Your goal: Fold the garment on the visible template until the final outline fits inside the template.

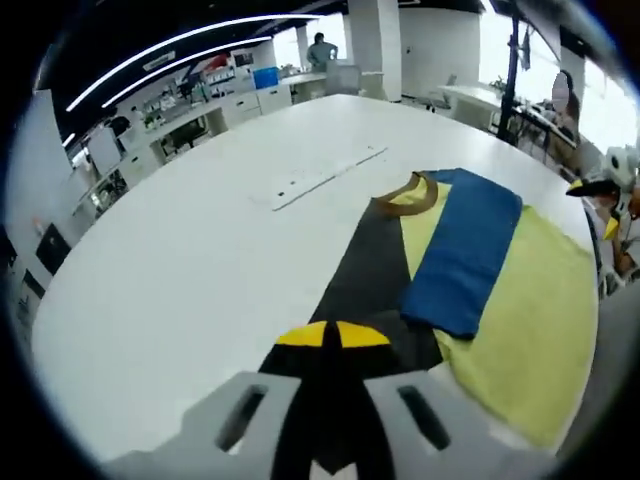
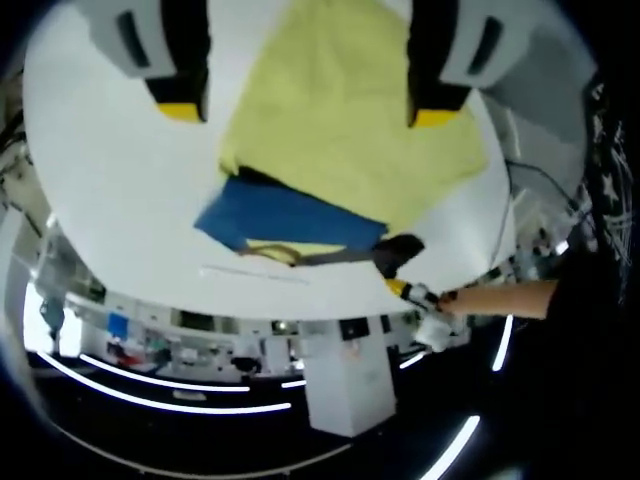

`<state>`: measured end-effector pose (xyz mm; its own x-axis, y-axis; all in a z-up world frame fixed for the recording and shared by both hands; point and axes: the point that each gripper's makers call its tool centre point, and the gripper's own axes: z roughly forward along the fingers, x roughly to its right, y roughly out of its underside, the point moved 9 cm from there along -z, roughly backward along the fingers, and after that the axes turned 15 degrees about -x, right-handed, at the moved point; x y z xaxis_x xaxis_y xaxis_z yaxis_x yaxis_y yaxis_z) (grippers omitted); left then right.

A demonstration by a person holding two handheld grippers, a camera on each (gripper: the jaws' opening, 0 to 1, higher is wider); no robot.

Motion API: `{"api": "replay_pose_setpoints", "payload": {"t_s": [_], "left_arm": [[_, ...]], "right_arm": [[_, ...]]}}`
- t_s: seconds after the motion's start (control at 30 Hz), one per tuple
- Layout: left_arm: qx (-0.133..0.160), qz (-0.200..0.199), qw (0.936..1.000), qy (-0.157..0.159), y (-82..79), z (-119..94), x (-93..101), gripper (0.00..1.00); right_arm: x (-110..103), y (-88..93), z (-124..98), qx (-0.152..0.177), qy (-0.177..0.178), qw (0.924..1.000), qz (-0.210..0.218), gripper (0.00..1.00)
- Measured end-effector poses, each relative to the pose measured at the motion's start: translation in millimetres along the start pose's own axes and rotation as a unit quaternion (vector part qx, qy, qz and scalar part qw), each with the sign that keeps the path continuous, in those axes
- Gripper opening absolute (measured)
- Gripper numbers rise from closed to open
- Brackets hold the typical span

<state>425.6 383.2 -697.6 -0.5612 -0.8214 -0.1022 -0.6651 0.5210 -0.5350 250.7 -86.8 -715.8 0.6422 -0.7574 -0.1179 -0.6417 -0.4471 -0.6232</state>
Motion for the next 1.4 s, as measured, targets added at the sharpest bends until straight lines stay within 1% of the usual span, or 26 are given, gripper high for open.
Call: {"api": "replay_pose_setpoints", "payload": {"t_s": [0.1,0.2,0.27,0.33,0.47,0.5,0.53,0.57,0.6,0.67,0.73,0.77,0.8,0.83,0.93,0.97,1.0,1.1,1.13,1.17,1.2,1.23,1.27,1.3,1.37,1.4], "left_arm": [[0.015,-0.022,0.9996,-0.012,6.3,-11,-9.3,0.0],[0.028,-0.039,0.9984,-0.03,7.9,-26,-4.4,0.0],[0.044,-0.061,0.9962,-0.044,10.2,-33,-14.8,0.0],[0.061,-0.087,0.9926,-0.058,15.8,-42,-18.0,0.0],[0.065,-0.127,0.987,-0.074,29.8,-51,-32.4,0.0],[0.066,-0.136,0.985,-0.083,33.3,-53,-34.7,0.0],[0.07,-0.148,0.982,-0.094,39.3,-56,-38.7,0.0],[0.074,-0.159,0.9798,-0.096,42.5,-58,-40.6,0.0],[0.08,-0.183,0.9748,-0.099,50.7,-60,-50.9,0.0],[0.088,-0.212,0.9678,-0.104,57.4,-65,-49.4,0.0],[0.095,-0.242,0.9606,-0.097,62.8,-68,-46.7,0.0],[0.099,-0.262,0.9556,-0.092,69.8,-70,-50.8,0.0],[0.101,-0.274,0.9525,-0.088,74.9,-71,-54.6,0.0],[0.106,-0.291,0.947,-0.087,78.6,-72,-58.0,0.0],[0.107,-0.297,0.9434,-0.101,85.6,-73,-65.2,0.0],[0.11,-0.308,0.9391,-0.106,86.9,-76,-65.3,0.0],[0.111,-0.311,0.9378,-0.108,87.5,-77,-65.3,0.0],[0.112,-0.333,0.9277,-0.125,96.4,-80,-72.3,0.0],[0.112,-0.338,0.9259,-0.127,98.2,-79,-73.6,0.0],[0.111,-0.346,0.9224,-0.132,101.7,-80,-74.3,0.0],[0.114,-0.361,0.9157,-0.135,104.5,-81,-73.8,0.0],[0.12,-0.385,0.9057,-0.13,107.2,-81,-73.6,0.0],[0.118,-0.396,0.9013,-0.13,109.9,-82,-74.0,0.0],[0.113,-0.385,0.905,-0.142,113.3,-82,-75.0,0.0],[0.096,-0.369,0.9087,-0.171,121.5,-83,-75.8,0.0],[0.096,-0.376,0.9064,-0.167,124.1,-82,-75.0,0.0]], "right_arm": [[-1,-3.6,1,0.007,-0.004,1.0,-0.003,0.81],[-3,-5.3,3,0.007,-0.009,0.9999,-0.007,0.81],[-5,-6.0,4,0.006,-0.011,0.9999,-0.011,0.81],[-6,-6.7,4,0.008,-0.014,0.9998,-0.011,0.81],[-5,-6.8,4,0.007,-0.015,0.9998,-0.013,0.81],[-4,-6.4,4,0.007,-0.015,0.9998,-0.013,0.81],[-4,-6.4,5,0.007,-0.016,0.9997,-0.015,0.8],[-4,-6.5,5,0.007,-0.016,0.9997,-0.015,0.8],[-5,-6.7,5,0.006,-0.016,0.9997,-0.016,0.81],[-5,-6.9,5,0.007,-0.017,0.9997,-0.017,0.81],[-4,-6.7,5,0.008,-0.018,0.9997,-0.017,0.81],[-2,-6.2,5,0.008,-0.018,0.9997,-0.017,0.81],[-2,-6.2,5,0.008,-0.018,0.9997,-0.018,0.81],[-2,-6.0,4,0.007,-0.018,0.9997,-0.018,0.81],[-3,-5.6,4,0.007,-0.016,0.9997,-0.017,0.81],[-2,-5.2,3,0.007,-0.016,0.9997,-0.016,0.81],[-2,-5.0,3,0.006,-0.015,0.9997,-0.017,0.81],[-3,-4.9,2,0.007,-0.014,0.9998,-0.016,0.81],[-3,-4.8,2,0.007,-0.013,0.9998,-0.016,0.81],[-3,-4.8,2,0.006,-0.012,0.9998,-0.015,0.81],[-3,-4.7,2,0.006,-0.012,0.9998,-0.014,0.81],[-4,-5.0,2,0.006,-0.012,0.9998,-0.014,0.81],[-5,-5.1,1,0.006,-0.012,0.9998,-0.014,0.8],[-6,-5.1,1,0.005,-0.012,0.9998,-0.015,0.8],[-6,-5.1,1,0.003,-0.011,0.9998,-0.016,0.8],[-7,-5.2,1,0.004,-0.01,0.9998,-0.016,0.8]]}}
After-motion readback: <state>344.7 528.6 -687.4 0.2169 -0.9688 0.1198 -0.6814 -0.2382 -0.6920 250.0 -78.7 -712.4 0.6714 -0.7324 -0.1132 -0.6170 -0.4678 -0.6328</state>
